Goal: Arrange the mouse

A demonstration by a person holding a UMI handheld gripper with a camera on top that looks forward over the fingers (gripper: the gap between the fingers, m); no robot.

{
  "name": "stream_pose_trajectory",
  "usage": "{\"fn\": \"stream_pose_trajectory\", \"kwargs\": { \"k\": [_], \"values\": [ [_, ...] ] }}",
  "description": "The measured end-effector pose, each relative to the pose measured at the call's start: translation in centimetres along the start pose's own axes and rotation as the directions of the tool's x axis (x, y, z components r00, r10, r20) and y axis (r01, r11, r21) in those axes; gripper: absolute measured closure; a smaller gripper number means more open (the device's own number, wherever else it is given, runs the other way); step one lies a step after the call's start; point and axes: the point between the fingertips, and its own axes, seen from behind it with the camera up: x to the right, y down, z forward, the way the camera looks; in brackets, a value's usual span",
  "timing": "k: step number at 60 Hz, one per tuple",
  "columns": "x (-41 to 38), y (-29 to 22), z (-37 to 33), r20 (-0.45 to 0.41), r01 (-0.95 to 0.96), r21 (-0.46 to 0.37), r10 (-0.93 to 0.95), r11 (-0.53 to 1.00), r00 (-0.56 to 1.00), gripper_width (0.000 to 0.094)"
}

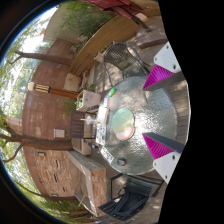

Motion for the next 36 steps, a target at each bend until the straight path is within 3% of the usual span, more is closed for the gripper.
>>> {"fn": "stream_pose_trajectory", "kwargs": {
  "k": [10,22,31,36],
  "values": [
    [-0.3,2.8,1.3,0.002,0.000,-0.045,0.001,0.999,1.000,0.0087],
    [-4.8,10.7,6.2,0.053,0.034,-0.126,-0.028,0.991,0.998,0.0090],
    [-12.8,14.5,11.2,0.148,0.077,-0.168,-0.052,0.983,0.988,0.0081],
    [-18.3,13.5,14.9,0.207,0.067,-0.136,-0.038,0.988,0.978,0.0086]
  ]
}}
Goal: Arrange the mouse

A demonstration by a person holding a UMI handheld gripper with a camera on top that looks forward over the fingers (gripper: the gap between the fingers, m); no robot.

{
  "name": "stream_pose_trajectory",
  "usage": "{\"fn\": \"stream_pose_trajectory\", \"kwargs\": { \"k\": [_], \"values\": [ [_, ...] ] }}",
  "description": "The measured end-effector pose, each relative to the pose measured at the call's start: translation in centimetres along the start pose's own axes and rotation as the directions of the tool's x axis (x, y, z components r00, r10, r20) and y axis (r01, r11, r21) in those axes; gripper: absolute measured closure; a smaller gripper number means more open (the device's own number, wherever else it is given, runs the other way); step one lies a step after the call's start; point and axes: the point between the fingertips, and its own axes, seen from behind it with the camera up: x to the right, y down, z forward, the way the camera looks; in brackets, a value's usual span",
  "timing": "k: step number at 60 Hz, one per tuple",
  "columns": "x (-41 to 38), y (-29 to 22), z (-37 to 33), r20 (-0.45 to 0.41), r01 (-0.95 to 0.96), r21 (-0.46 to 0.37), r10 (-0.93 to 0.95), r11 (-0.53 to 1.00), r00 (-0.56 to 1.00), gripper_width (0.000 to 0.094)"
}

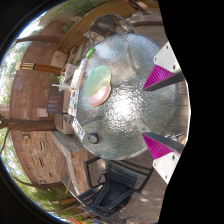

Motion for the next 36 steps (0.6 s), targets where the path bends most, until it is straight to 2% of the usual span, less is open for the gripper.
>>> {"fn": "stream_pose_trajectory", "kwargs": {
  "k": [8,20,30,36],
  "values": [
    [-6.5,-5.7,8.3,0.062,-0.007,0.073,0.002,0.997,0.998,0.0087],
    [-12.8,-15.5,19.9,0.084,-0.030,0.147,0.018,0.989,0.996,0.0077],
    [-15.0,-19.3,26.7,0.063,-0.004,0.145,-0.005,0.989,0.998,0.0114],
    [-15.4,-19.4,29.1,0.047,0.020,0.120,-0.026,0.993,0.999,0.0187]
  ]
}}
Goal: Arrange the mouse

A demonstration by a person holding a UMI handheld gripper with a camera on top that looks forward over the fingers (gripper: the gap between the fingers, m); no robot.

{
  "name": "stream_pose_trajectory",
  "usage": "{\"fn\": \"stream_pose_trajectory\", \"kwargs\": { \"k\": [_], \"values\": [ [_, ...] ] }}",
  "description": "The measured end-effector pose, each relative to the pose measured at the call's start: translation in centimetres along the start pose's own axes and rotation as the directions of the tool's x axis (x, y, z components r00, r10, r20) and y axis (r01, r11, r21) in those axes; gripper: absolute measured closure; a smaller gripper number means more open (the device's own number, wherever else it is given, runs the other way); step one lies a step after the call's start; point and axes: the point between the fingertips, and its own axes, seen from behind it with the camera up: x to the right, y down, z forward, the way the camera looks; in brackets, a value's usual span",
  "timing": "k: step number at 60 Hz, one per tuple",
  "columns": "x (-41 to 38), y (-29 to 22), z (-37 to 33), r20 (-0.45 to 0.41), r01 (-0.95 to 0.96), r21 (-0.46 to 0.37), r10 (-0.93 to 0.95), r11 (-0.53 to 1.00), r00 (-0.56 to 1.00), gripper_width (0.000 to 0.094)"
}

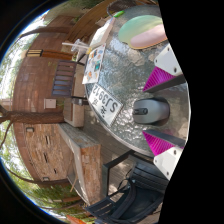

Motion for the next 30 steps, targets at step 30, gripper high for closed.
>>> {"fn": "stream_pose_trajectory", "kwargs": {
  "k": [30],
  "values": [
    [-1.1,-3.6,-2.6,0.113,-0.010,0.051,0.005,0.999,0.994,0.0583]
  ]
}}
